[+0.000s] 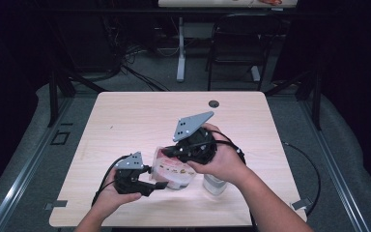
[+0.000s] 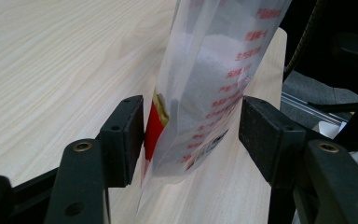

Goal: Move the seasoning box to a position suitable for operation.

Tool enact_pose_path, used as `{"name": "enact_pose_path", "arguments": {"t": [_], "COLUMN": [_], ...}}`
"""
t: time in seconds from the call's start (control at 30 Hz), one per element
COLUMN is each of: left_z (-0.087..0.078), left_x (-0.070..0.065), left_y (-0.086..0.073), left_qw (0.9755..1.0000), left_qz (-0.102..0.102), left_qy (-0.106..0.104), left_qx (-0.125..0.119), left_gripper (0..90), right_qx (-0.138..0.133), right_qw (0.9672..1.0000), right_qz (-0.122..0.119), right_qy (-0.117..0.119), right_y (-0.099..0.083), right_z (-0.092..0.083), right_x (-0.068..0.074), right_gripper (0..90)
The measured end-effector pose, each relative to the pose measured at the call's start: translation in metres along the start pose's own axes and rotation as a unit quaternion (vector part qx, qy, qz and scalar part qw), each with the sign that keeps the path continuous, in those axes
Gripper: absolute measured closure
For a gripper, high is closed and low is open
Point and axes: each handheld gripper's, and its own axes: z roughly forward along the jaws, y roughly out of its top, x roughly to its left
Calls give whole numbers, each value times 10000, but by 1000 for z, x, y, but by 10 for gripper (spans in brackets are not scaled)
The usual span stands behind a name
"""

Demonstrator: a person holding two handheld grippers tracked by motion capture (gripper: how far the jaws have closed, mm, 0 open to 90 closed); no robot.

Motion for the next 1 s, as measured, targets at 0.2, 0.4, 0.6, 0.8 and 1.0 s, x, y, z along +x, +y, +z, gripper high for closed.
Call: {"name": "enact_pose_path", "arguments": {"t": [0.2,0.4,0.6,0.8,1.0], "left_z": [3,9,14,15,16], "left_x": [1,1,3,5,8], "left_y": [-2,-4,-7,-10,-14], "left_qw": [10000,9999,9997,9996,9996], "left_qz": [-30,-2,22,-14,-40], "left_qy": [-51,-115,-151,-196,-240], "left_qx": [-35,89,211,191,172], "left_gripper": [394,376,376,396,394], "right_qx": [6,-29,-40,-25,-38], "right_qw": [10000,10000,9999,9999,9999], "right_qz": [-35,-52,-60,-74,-70], "right_qy": [24,74,113,121,128], "right_y": [1,3,3,4,3], "right_z": [1,1,2,4,5], "right_x": [1,1,0,0,2], "right_gripper": [900,900,900,900,900]}}
